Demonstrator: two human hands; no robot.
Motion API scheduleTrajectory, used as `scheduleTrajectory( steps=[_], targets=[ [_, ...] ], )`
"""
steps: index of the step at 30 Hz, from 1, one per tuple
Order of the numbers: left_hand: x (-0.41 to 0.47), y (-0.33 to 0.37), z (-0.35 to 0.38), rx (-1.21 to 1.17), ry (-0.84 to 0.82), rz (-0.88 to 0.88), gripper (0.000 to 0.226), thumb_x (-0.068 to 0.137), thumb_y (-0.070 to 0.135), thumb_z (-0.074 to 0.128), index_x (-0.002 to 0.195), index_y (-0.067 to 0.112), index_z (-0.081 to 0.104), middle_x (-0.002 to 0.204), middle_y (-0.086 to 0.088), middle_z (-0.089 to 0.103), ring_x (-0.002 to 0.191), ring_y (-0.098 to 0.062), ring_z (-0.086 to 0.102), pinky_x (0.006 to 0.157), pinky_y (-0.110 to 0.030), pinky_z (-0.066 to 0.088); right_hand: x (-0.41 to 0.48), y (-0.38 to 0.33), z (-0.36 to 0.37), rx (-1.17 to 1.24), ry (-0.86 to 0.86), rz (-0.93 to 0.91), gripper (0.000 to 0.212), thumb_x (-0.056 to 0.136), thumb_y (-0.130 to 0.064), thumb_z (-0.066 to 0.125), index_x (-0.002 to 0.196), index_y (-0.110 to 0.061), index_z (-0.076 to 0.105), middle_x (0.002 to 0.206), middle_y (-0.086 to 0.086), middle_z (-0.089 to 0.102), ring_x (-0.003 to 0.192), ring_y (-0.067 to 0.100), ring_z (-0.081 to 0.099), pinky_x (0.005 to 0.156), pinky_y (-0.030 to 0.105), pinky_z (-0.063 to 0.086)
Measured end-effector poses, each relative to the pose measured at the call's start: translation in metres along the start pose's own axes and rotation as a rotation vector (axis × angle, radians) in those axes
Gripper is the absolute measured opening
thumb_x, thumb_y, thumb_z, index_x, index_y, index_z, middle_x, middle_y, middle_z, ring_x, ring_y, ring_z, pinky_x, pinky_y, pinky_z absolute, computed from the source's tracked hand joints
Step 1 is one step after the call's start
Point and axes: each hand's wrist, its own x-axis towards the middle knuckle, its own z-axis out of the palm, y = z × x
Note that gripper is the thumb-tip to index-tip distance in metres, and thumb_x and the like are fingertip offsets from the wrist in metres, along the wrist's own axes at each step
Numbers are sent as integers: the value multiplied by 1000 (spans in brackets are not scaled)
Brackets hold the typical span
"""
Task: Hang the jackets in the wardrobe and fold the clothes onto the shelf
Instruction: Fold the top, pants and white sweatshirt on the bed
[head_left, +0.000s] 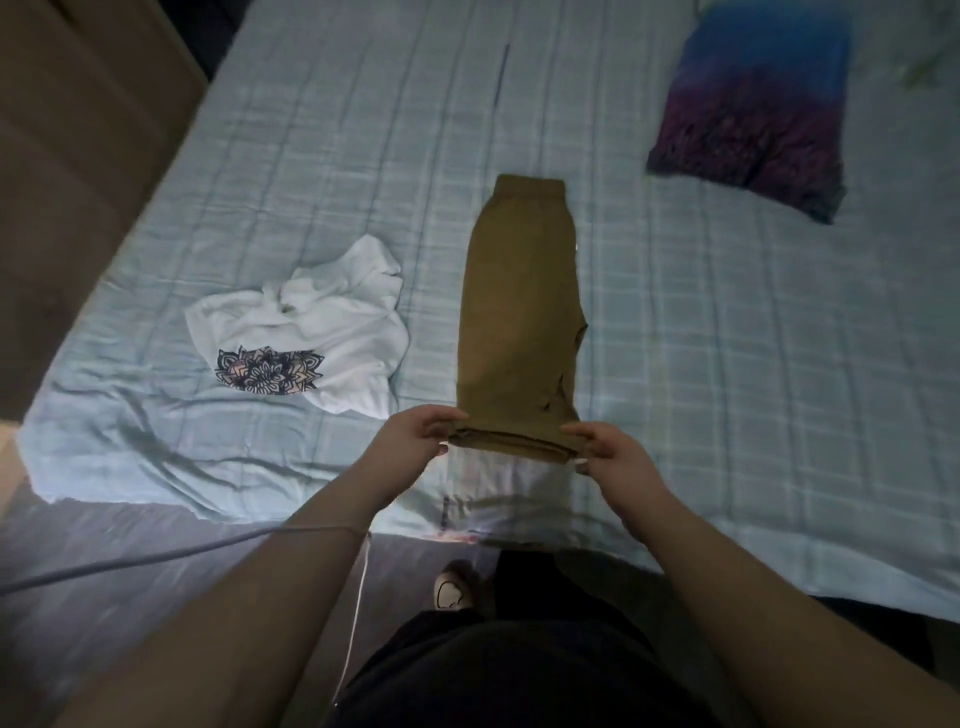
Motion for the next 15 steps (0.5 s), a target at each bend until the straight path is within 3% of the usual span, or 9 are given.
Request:
scheduleTrajectory(
  steps=[2,4,7,10,12,15],
  targets=[
    [17,20,-4,81,56,27,42,82,-5,61,93,32,77,96,1,77,90,-20,68,85,-41,53,20,-16,-8,-88,46,-81,41,89,8,51,108,-22,71,95,1,67,77,11,62,65,15,49],
    [38,49,-3,93,126,40,30,81,6,65,92,31,77,89,-1,77,87,-27,70,86,-48,55,52,-35,-19,-145,66,-146,37,88,0,58,101,-32,71,97,-4,70,81,15,66,70,22,53],
    [76,90,2,57,207,69,16,88,7,67,92,20,76,82,-1,77,82,-16,73,81,-36,59,100,-63,-32,-139,74,-186,26,85,-13,72,89,-38,66,93,-10,69,84,8,66,77,26,52],
    [118,118,5,126,281,121,15,90,12,68,85,26,73,74,7,70,66,-4,63,68,-21,50,146,-85,-43,-162,95,-247,13,87,-19,72,90,-31,66,84,-6,64,79,7,59,74,22,44],
    [145,129,2,192,327,143,11,90,19,70,85,29,73,87,7,64,76,-3,59,69,-14,42,175,-96,-51,-206,109,-281,8,88,-22,71,88,-29,66,83,-1,60,79,11,57,72,23,41],
    [185,143,-4,124,327,144,4,89,21,72,88,25,74,99,6,68,95,-9,64,84,-23,48,219,-110,-59,-275,178,-355,4,90,-25,68,88,-23,71,87,5,58,83,17,56,79,28,43]
  ],
)
